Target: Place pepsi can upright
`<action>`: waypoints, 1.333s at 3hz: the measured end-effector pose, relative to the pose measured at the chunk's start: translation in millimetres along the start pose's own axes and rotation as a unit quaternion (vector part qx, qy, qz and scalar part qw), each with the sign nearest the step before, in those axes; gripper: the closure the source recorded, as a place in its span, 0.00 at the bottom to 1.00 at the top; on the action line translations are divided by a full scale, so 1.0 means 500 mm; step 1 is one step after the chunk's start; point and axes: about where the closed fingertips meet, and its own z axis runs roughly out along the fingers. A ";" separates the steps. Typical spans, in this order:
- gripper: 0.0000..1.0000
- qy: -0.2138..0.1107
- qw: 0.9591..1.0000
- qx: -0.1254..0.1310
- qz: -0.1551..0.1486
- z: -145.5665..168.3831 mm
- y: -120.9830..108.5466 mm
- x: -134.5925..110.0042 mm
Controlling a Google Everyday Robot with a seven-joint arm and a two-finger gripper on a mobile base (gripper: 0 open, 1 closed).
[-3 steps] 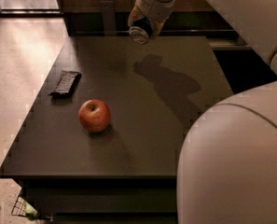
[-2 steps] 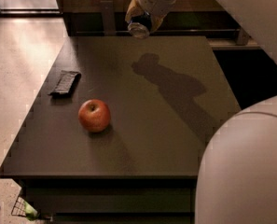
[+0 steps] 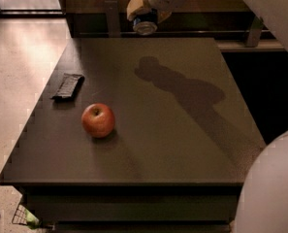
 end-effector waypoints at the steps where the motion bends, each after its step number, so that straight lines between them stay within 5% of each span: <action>1: 1.00 -0.010 0.997 -0.037 -0.063 0.001 0.001 0.010; 2: 1.00 -0.042 0.989 -0.098 -0.105 -0.021 -0.019 0.034; 3: 1.00 -0.040 0.987 -0.089 -0.128 -0.019 -0.019 0.033; 4: 1.00 -0.038 0.988 -0.090 -0.119 -0.016 -0.017 0.033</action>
Offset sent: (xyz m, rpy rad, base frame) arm -0.0278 -0.0341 -0.0105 0.0310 -0.3475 0.4744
